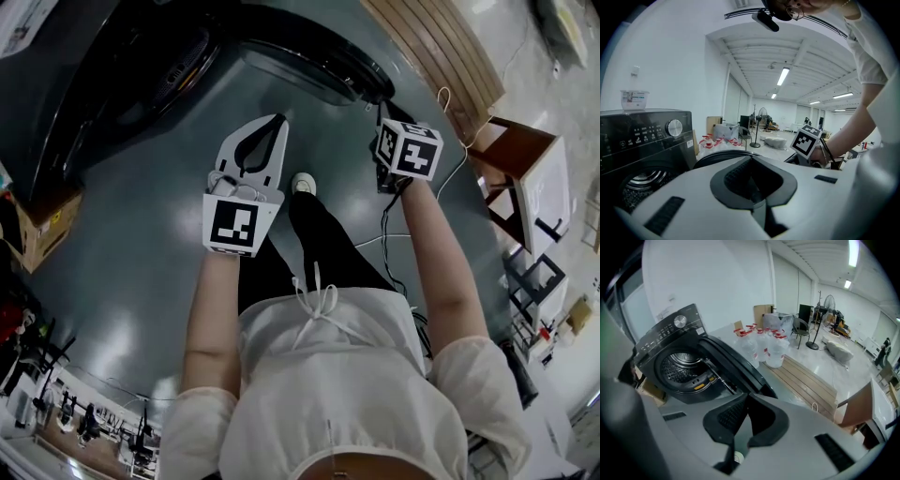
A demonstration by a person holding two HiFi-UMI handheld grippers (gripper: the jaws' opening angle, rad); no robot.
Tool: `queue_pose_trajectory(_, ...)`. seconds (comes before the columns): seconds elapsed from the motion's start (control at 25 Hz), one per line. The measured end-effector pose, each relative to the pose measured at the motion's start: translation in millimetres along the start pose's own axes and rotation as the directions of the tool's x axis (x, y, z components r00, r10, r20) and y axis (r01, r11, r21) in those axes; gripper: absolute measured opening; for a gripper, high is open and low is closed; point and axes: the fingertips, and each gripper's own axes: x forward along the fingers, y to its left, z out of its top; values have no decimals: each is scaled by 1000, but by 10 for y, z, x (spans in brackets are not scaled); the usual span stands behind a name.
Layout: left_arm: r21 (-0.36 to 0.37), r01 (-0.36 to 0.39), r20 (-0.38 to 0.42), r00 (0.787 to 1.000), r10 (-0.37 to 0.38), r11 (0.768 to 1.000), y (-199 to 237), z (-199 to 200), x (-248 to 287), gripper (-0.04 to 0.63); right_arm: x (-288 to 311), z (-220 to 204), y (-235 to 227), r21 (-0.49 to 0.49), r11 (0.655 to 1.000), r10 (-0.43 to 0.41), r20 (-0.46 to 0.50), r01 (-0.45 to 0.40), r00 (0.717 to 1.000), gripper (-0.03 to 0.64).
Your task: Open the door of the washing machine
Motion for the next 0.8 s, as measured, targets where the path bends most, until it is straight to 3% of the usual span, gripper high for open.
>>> queue_pose_trajectory(0.32,17,-123,80,989,121,992,330,238,-648,21,-366,315,939,-218,966,160,75,-140,984,8)
queue_pose_trajectory(0.48,-34,-194,83,977,196,980,588,278,-1152,21,-599,447,1542,-300,931,247,100,-207,964,8)
queue_pose_trajectory(0.64,-64,-292,119,947,298,954,829,470,-1694,21,-958,770,2170,-353,882,383,149,-313,911,8)
queue_pose_trajectory(0.8,-72,-386,145,908,393,920,1095,615,-2257,21,-1252,1046,2796,-454,815,480,179,-360,859,8)
